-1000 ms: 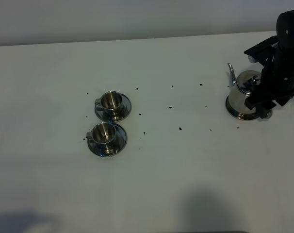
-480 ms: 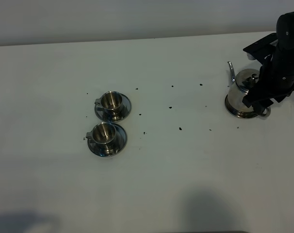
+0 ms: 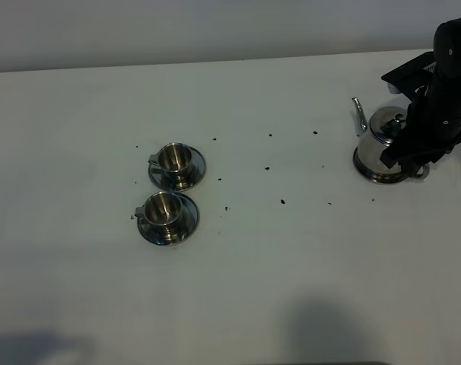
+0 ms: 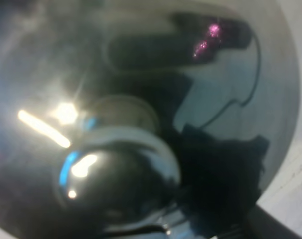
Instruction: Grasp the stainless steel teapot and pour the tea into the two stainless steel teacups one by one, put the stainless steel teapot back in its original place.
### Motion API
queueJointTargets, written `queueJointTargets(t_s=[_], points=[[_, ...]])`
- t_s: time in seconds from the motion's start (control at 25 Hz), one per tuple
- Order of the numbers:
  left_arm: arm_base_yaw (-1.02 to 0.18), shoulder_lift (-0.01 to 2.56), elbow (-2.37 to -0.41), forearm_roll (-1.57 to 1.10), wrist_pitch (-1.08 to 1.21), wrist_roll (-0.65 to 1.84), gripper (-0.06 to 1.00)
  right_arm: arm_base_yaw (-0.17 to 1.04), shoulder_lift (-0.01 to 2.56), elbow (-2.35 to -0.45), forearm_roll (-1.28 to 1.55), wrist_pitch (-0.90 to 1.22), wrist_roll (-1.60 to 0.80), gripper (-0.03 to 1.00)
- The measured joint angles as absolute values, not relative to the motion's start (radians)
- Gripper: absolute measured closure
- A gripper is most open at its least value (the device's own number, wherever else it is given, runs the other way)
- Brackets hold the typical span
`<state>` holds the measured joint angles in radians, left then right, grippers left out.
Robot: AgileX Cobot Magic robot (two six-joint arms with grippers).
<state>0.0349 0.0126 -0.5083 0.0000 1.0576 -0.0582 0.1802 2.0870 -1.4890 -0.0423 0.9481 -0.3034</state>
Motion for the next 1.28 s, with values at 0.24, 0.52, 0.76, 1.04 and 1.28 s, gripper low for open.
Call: queueJointTargets(t_s=[0.24,0.52,0.76,1.04,1.28], points=[[0.035,0.013,-0.508,0.000,1.058,-0.059,0.58,0.180,2.087,-1.489,-0.040,0.940,-0.303,0.66],[0.035,0.013,-0.508,0.000,1.058,-0.060,0.58,0.180,2.087,-1.489,-0.015,0.936,-0.303,0.73],[0.035,0.013,-0.508,0.000,1.058,-0.060,0.58,0.179,2.087,-1.489,0.000,0.935,-0.303,0.78],[0.035,0.013,-0.508,0.000,1.058,-0.060,0.58,0.177,2.087,-1.489,0.000,0.935,-0.303,0.79],[0.035,0.013,-0.508,0.000,1.058,-0.060,0.58,0.177,2.087,-1.489,0.010,0.929,-0.303,0.79]])
